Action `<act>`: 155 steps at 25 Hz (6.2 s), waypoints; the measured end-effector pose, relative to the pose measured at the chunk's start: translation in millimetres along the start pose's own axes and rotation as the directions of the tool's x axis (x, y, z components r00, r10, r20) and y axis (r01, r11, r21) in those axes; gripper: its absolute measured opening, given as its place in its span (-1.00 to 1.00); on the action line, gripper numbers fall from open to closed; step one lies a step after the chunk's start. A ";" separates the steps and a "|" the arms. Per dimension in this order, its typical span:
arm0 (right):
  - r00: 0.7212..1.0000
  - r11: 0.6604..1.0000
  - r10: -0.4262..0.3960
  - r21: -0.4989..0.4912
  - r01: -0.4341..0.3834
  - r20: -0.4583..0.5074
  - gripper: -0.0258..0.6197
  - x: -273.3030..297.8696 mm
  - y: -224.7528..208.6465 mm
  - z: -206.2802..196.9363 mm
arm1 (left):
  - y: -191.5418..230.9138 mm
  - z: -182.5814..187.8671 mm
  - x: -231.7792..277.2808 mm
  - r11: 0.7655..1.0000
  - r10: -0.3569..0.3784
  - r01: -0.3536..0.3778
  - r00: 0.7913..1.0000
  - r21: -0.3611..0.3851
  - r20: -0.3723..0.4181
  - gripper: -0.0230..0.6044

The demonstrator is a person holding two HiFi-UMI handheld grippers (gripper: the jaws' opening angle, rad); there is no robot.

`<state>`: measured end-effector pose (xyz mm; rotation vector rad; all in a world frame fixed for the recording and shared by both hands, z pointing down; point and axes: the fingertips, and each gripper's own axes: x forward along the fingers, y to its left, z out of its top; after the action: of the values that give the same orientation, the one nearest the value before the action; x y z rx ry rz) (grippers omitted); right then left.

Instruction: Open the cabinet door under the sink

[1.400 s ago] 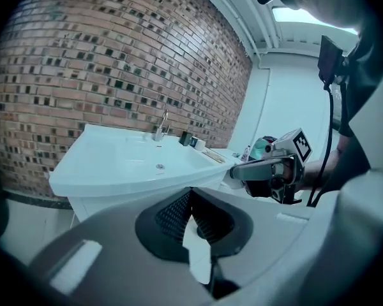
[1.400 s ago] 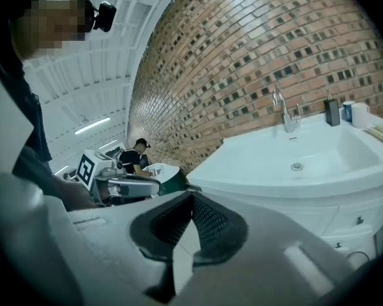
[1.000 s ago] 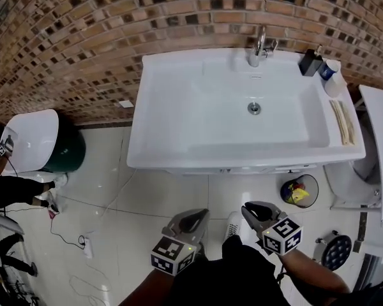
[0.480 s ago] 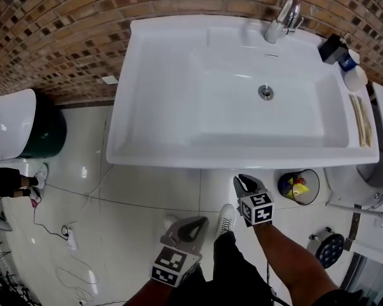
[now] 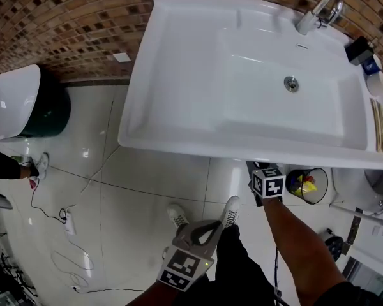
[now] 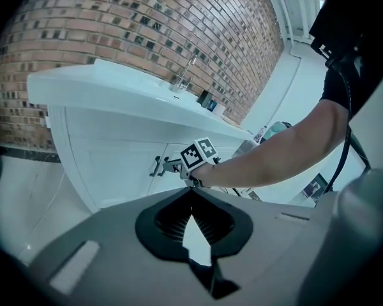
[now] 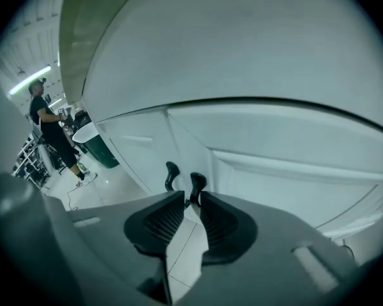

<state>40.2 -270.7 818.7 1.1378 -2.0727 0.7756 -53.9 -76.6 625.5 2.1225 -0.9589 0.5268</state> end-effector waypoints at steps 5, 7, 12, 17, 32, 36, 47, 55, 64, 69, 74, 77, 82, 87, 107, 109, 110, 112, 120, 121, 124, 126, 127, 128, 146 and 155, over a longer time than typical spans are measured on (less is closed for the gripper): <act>0.999 0.998 -0.034 0.050 0.036 -0.040 -0.74 10.4 -6.7 -1.8 | 7.8 3.4 -6.2 1.000 0.005 -0.005 1.000 -0.015 0.009 -0.87; 0.998 0.998 -0.041 0.054 0.043 -0.046 -0.77 10.5 -8.2 -2.9 | 8.1 2.5 -9.5 1.000 0.004 -0.004 1.000 -0.011 0.003 -0.87; 0.996 0.998 -0.063 0.027 0.065 -0.061 -0.80 7.0 -4.9 -8.4 | 10.4 -1.3 -17.6 1.000 -0.006 0.006 1.000 0.013 -0.012 -0.87; 0.996 0.998 -0.048 0.042 0.051 -0.074 -0.80 -12.3 9.0 -40.5 | 9.5 -3.8 -30.1 0.998 -0.038 0.039 0.999 0.040 -0.025 -0.87; 0.987 0.989 -0.124 0.070 0.131 -0.100 -0.82 -65.6 23.9 -96.4 | 7.5 -12.9 -68.9 0.954 -0.209 0.230 0.970 0.190 -0.125 -0.87; 0.981 0.979 -0.146 0.122 0.162 -0.130 -0.81 -85.7 18.4 -125.6 | -4.1 -24.0 -65.4 0.941 -0.233 0.266 0.957 0.208 -0.170 -0.87; 0.990 0.996 -0.091 -0.009 0.091 -0.108 -0.83 -123.0 2.3 -160.8 | -52.6 -29.9 -54.0 0.958 -0.194 0.217 0.972 0.187 -0.131 -0.87; 0.983 0.996 -0.070 -0.058 0.061 -0.169 -0.82 -156.0 -21.4 -199.3 | -91.3 -32.4 -32.0 0.964 -0.179 0.197 0.977 0.177 -0.112 -0.87; 0.978 0.986 -0.094 -0.153 0.066 -0.186 -0.82 -193.1 -69.5 -229.1 | -132.9 -41.7 -5.3 0.961 -0.198 0.215 0.974 0.173 -0.110 -0.87; 0.975 0.983 -0.112 -0.168 0.080 -0.193 -0.82 -209.8 -98.9 -243.7 | -153.4 -53.0 5.6 0.969 -0.184 0.199 0.977 0.149 -0.110 -0.87; 0.966 0.980 -0.169 -0.134 0.145 -0.195 -0.85 -227.5 -139.0 -256.7 | -175.1 -56.4 14.4 0.968 -0.177 0.191 0.979 0.160 -0.099 -0.87; 0.971 0.983 -0.157 -0.123 0.136 -0.181 -0.87 -231.3 -146.7 -257.8 | -182.6 -58.7 16.6 0.970 -0.165 0.180 0.981 0.162 -0.098 -0.87; 0.975 0.983 -0.154 -0.125 0.135 -0.161 -0.86 -230.3 -145.6 -254.9 | -193.0 -63.1 19.1 0.972 -0.157 0.171 0.983 0.162 -0.097 -0.87; 0.977 0.988 -0.139 -0.086 0.126 -0.162 -0.86 -233.5 -143.3 -261.1 | -199.5 -67.2 19.9 0.974 -0.147 0.161 0.985 0.158 -0.095 -0.87; 0.930 0.938 0.254 0.168 -0.303 0.264 -0.92 -434.0 1.1 -89.0 | -216.2 2.4 -52.1 0.988 -0.060 0.050 0.996 0.149 0.063 -0.87; 0.903 0.923 0.272 0.174 -0.342 0.332 -0.92 -456.8 16.2 -63.4 | -215.1 7.1 -70.5 0.990 -0.039 0.026 0.995 0.140 0.088 -0.87; 0.892 0.917 0.278 0.176 -0.357 0.357 -0.92 -466.8 24.4 -55.1 | -215.9 7.1 -80.1 0.991 -0.035 0.022 0.995 0.135 0.095 -0.87; 0.871 0.910 0.290 0.166 -0.379 0.397 -0.92 -484.9 42.6 -43.2 | -219.1 5.1 -98.4 0.991 -0.040 0.027 0.994 0.133 0.101 -0.87; 0.853 0.927 0.286 0.100 -0.362 0.436 -0.92 -522.4 122.9 -42.4 | -218.9 0.4 -154.2 0.986 -0.095 0.075 0.986 0.148 0.135 -0.87; 0.855 0.930 0.274 0.106 -0.353 0.441 -0.92 -525.1 132.6 -45.0 | -219.4 0.0 -161.8 0.984 -0.110 0.087 0.984 0.156 0.139 -0.87; 0.860 0.943 0.246 0.097 -0.320 0.448 -0.92 -531.0 165.1 -50.9 | -215.2 -3.2 -186.1 0.979 -0.145 0.118 0.977 0.169 0.159 -0.87; 0.863 0.949 0.219 0.104 -0.296 0.455 -0.92 -534.0 184.4 -55.2 | -207.5 -9.2 -196.5 0.976 -0.161 0.135 0.975 0.173 0.151 -0.87; 0.865 0.952 0.201 0.117 -0.283 0.460 -0.92 -535.7 192.5 -58.1 | -204.5 -12.3 -200.7 0.973 -0.174 0.148 0.974 0.176 0.146 -0.87; 0.867 0.954 0.183 0.129 -0.270 0.463 -0.92 -537.3 200.5 -61.0 | -202.7 -14.7 -205.3 0.969 -0.191 0.164 0.971 0.183 0.142 -0.87; 0.886 0.959 0.271 -0.028 -0.282 0.376 -0.92 -544.8 260.0 -59.5 | -209.2 -25.7 -248.0 0.978 -0.173 0.136 0.952 0.159 0.252 -0.87; 0.870 0.947 0.312 -0.051 -0.317 0.382 -0.92 -547.4 247.4 -59.0 | -222.8 -32.2 -238.1 0.981 -0.145 0.107 0.959 0.161 0.244 -0.87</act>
<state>68.5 155.0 391.6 1.0340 -2.6363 0.7604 -36.6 159.3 398.7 2.4092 -0.9392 0.2704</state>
